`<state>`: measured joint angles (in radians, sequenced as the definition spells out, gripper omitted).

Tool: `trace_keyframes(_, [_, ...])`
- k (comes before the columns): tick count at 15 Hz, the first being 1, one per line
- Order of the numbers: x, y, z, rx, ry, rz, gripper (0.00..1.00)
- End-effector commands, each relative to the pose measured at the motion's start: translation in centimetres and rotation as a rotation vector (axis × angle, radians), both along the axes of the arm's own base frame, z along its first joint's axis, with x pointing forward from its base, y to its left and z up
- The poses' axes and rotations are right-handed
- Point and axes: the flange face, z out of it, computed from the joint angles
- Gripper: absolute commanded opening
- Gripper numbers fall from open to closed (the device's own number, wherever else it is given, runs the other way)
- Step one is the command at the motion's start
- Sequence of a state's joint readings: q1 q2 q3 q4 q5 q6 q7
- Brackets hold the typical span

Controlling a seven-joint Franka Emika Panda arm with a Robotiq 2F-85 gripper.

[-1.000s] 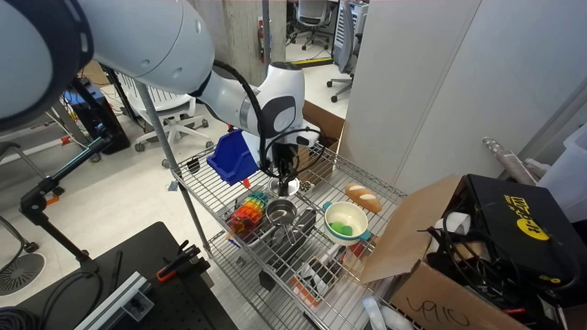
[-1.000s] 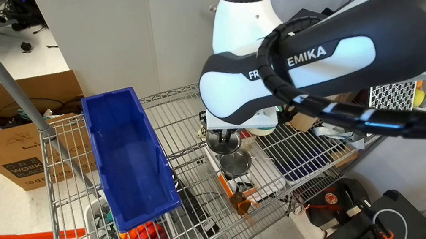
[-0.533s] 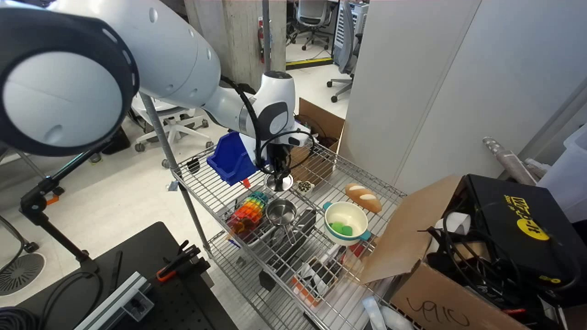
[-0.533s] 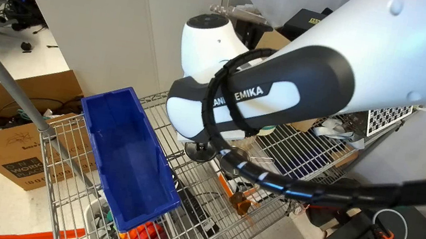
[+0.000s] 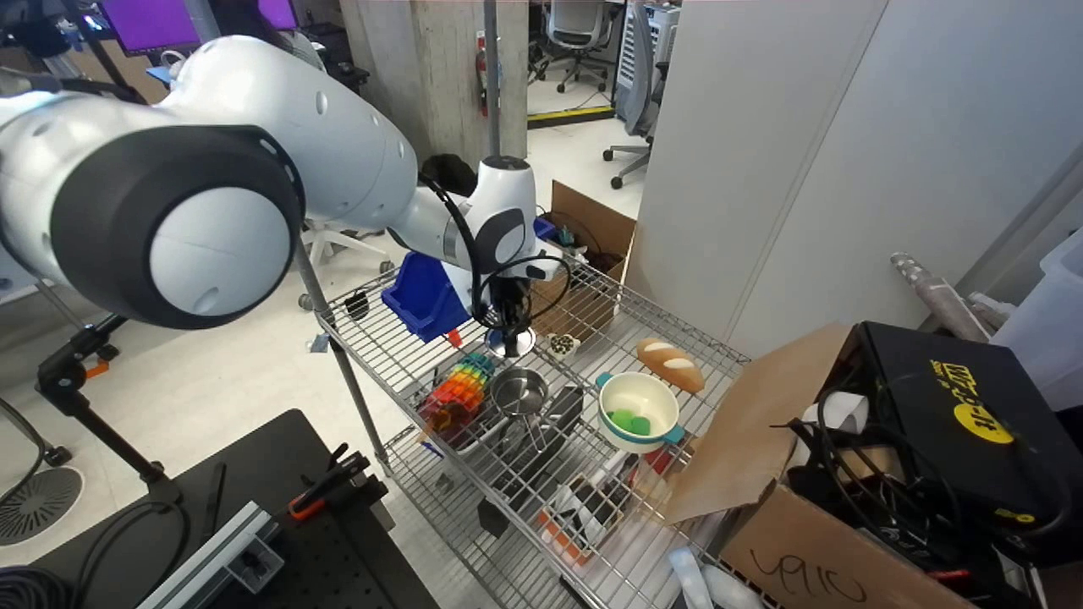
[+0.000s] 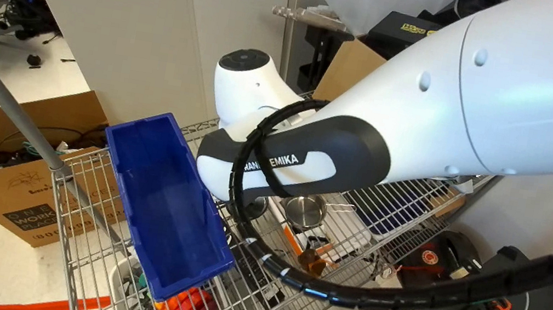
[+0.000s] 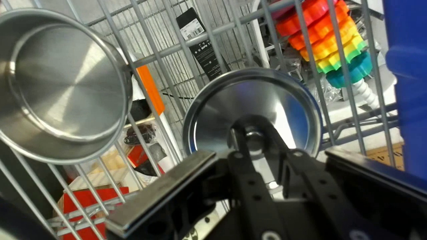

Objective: Uncover the pot and put the lid on the rack

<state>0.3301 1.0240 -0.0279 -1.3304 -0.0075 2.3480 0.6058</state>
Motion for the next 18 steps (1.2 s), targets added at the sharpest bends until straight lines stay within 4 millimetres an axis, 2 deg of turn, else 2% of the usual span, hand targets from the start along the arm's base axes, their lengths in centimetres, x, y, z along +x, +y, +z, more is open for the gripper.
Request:
trace_keyframes(1, [1.0,0.6,-0.4,0.009,-0.001,-0.016,0.45])
trace_keyframes(2, [1.1,0.5,-0.4,0.011,-0.002,-0.017,0.46])
trace_keyframes(5, [1.0,0.6,0.5,0.026,0.002,-0.011,0.66])
trace_keyframes(7, [0.7,1.1,2.2,0.046,-0.004,0.000,0.81])
trace_keyframes(9, [0.1,1.4,4.9,0.080,-0.007,0.000,0.95])
trace_keyframes(10, [-0.3,1.3,6.5,0.095,0.012,-0.019,0.99])
trace_keyframes(11, [0.9,1.6,3.0,0.059,-0.029,-0.012,1.00])
trace_keyframes(12, [0.9,1.7,4.1,0.063,-0.034,-0.012,0.92])
trace_keyframes(13, [1.0,1.7,4.2,0.063,-0.036,-0.012,1.00])
trace_keyframes(18, [0.6,1.5,2.5,0.055,-0.016,-0.013,1.00])
